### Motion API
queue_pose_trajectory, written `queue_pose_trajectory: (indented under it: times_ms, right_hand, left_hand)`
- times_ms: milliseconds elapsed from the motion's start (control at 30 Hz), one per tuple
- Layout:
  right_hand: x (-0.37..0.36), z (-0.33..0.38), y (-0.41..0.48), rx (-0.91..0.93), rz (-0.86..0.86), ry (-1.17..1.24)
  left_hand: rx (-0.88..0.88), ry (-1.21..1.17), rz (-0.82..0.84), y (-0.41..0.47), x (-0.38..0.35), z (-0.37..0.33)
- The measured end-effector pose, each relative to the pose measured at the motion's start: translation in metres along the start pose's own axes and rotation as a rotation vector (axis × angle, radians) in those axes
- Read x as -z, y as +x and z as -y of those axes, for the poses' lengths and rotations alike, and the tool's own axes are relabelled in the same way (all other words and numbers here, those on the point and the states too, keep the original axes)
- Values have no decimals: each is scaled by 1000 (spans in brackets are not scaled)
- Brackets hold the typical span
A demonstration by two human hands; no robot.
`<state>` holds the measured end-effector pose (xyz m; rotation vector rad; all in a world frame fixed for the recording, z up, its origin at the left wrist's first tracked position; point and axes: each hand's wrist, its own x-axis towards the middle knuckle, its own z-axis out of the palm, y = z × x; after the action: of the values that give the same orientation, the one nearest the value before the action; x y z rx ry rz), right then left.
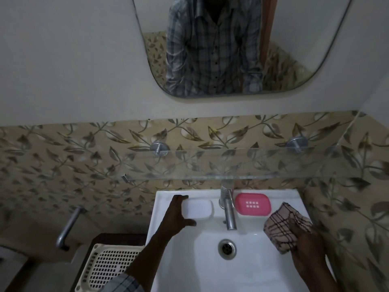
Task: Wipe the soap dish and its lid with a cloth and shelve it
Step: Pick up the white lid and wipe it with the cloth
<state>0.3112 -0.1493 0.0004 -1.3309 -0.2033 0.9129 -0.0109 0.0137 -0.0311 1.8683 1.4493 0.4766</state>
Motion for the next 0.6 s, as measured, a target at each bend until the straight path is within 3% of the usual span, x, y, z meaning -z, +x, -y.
queue_pose_trajectory:
  times_ms: [267, 600]
  right_hand:
    - [-4, 9, -29, -30, -26, -10]
    - [-2, 3, -41, -67, -35, 51]
  left_hand:
    - [-75, -213, -114, -82, 8, -7]
    - [-544, 229, 2, -104, 8, -40]
